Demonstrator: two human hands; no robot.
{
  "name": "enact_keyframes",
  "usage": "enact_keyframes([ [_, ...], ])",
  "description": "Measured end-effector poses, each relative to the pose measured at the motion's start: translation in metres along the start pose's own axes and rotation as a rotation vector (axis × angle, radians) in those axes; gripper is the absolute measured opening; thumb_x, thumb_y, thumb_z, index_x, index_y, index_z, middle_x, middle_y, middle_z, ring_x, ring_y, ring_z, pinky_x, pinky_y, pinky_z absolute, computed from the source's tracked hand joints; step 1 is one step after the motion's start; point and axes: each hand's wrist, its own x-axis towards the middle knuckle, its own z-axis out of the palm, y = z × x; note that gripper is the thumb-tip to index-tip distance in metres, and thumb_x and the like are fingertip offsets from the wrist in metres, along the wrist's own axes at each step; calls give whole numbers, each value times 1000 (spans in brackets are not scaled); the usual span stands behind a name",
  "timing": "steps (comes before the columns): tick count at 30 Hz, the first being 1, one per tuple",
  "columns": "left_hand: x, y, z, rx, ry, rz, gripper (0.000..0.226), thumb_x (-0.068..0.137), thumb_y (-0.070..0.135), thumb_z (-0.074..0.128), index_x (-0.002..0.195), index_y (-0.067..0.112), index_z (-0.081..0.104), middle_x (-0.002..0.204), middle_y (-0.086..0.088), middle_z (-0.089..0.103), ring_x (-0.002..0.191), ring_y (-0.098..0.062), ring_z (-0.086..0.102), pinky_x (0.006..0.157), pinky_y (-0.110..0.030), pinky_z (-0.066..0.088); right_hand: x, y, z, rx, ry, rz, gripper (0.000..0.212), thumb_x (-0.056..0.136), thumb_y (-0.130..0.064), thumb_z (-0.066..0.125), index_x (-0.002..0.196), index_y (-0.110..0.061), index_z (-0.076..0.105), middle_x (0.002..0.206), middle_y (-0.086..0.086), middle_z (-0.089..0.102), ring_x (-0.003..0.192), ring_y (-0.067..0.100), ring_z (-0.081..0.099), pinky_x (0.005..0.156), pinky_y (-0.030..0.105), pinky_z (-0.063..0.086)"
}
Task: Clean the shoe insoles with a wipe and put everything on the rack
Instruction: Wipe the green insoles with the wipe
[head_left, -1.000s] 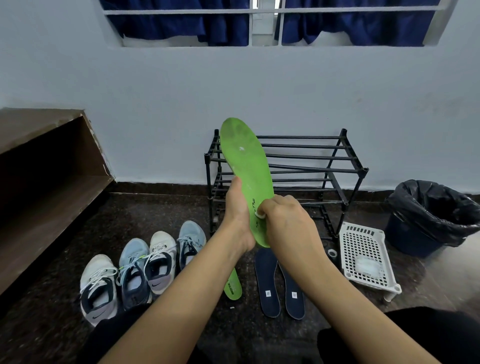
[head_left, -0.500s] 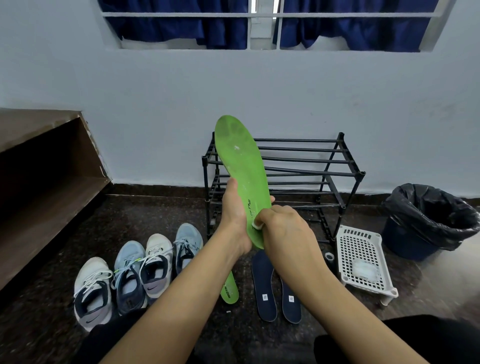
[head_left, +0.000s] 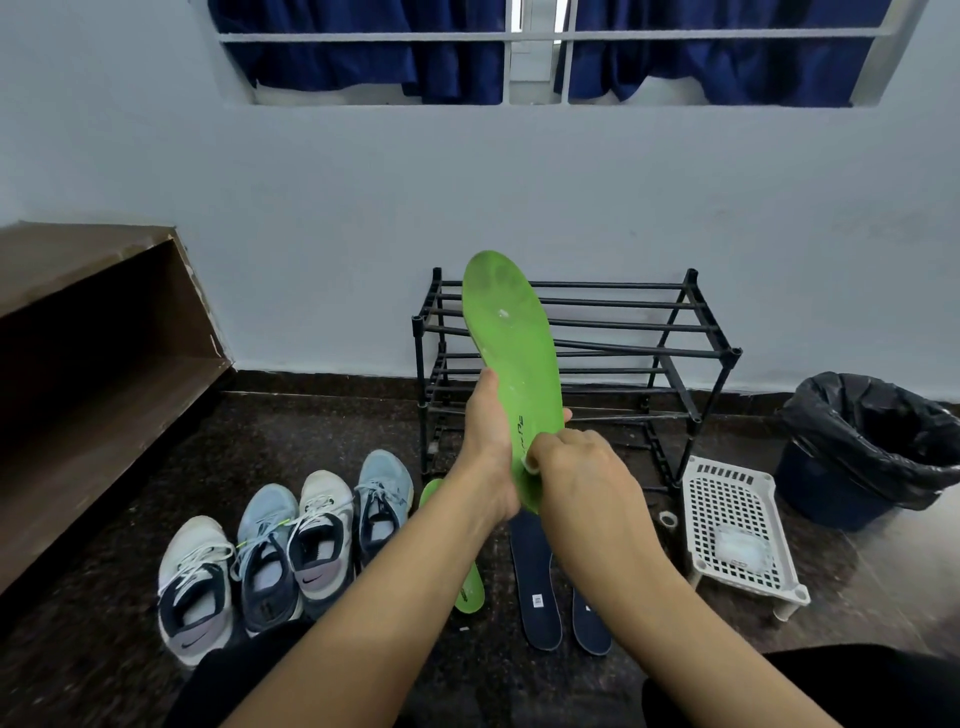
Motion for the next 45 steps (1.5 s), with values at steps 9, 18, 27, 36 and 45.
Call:
enact_keyframes([
  [9, 1, -6, 1, -26, -18, 17, 61, 99, 58, 27, 81, 11, 62, 70, -7, 59, 63, -20, 55, 59, -30, 42, 16, 13, 10, 52, 130, 7, 16, 81, 3, 58, 91, -8, 65, 89, 7, 61, 91, 27, 54, 58, 31, 38],
  [18, 0, 3, -1, 21, -24, 41, 60, 99, 53, 31, 94, 5, 67, 88, -19, 66, 78, -28, 60, 72, -33, 48, 5, 8, 7, 32, 96, -4, 31, 77, 4, 64, 104, -11, 60, 102, 3, 58, 101, 22, 51, 63, 29, 39],
  [27, 3, -3, -2, 0, -36, 43, 54, 99, 48, 32, 82, 7, 63, 67, -10, 63, 59, -22, 59, 58, -27, 45, 13, 14, 12, 58, 119, 26, 20, 80, 3, 59, 94, -10, 63, 93, 4, 60, 92, 26, 53, 61, 34, 46],
  [36, 3, 7, -4, 22, -56, 54, 59, 97, 46, 31, 82, 1, 67, 79, -20, 67, 71, -29, 62, 68, -31, 48, 12, 15, 14, 70, 251, -18, 39, 41, 14, 80, 66, -10, 63, 63, 2, 58, 61, 24, 56, 34, 29, 37],
  [45, 6, -3, -2, 12, -45, 29, 50, 95, 47, 31, 75, 11, 57, 66, -8, 58, 58, -21, 53, 56, -27, 40, 14, 17, 19, 98, 184, 3, 23, 62, 9, 71, 76, -8, 66, 73, 5, 61, 74, 28, 57, 48, 35, 47],
])
